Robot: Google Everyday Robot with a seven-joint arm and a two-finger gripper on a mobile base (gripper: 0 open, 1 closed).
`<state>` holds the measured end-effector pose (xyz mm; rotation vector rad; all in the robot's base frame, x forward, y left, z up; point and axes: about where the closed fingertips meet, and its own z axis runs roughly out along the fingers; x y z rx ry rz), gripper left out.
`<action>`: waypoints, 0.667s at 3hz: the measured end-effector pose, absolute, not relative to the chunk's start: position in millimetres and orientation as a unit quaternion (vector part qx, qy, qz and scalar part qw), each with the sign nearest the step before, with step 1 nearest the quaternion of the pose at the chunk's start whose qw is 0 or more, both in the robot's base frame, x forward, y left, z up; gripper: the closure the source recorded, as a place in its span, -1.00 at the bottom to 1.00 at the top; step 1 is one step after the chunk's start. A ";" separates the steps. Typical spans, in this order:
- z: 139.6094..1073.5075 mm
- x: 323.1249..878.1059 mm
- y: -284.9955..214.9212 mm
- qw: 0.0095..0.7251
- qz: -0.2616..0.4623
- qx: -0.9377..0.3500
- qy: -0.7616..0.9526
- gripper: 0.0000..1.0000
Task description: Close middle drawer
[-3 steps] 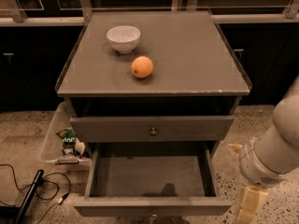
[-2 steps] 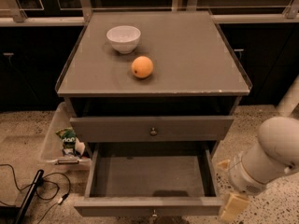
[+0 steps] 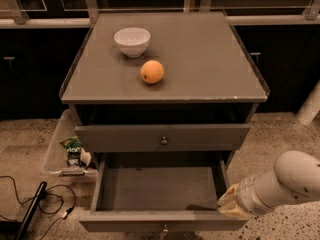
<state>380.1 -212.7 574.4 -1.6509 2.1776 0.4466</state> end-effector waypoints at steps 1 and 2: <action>553.9 387.4 -235.0 0.232 0.168 -0.560 0.778 0.77; 550.8 385.4 -234.6 0.231 0.170 -0.562 0.776 1.00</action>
Offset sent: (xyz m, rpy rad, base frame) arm 0.0063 -0.0184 -0.0174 0.0647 -0.0435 -0.0474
